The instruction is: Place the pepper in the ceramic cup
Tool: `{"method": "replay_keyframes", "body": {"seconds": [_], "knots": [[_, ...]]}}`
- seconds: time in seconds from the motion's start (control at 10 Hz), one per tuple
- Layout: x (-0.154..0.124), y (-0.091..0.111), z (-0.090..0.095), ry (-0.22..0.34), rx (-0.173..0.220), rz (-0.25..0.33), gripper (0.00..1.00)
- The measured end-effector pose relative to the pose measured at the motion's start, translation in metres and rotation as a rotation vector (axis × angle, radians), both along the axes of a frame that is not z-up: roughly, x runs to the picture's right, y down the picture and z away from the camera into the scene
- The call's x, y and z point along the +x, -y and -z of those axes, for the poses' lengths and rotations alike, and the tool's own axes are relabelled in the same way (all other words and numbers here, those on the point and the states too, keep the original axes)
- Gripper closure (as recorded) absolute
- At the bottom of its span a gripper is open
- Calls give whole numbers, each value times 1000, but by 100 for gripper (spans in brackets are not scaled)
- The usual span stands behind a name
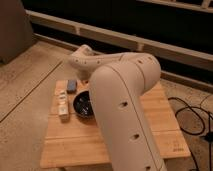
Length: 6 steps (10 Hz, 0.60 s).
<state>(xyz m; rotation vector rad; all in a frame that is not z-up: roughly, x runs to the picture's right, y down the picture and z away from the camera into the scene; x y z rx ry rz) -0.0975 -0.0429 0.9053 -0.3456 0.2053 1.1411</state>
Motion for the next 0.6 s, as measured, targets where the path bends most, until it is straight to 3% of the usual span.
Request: {"method": "replay_keyframes", "body": {"seconds": [0.4, 0.6], "knots": [[42, -12, 10, -29, 9, -78, 100], [42, -12, 11, -28, 9, -80, 100]]}}
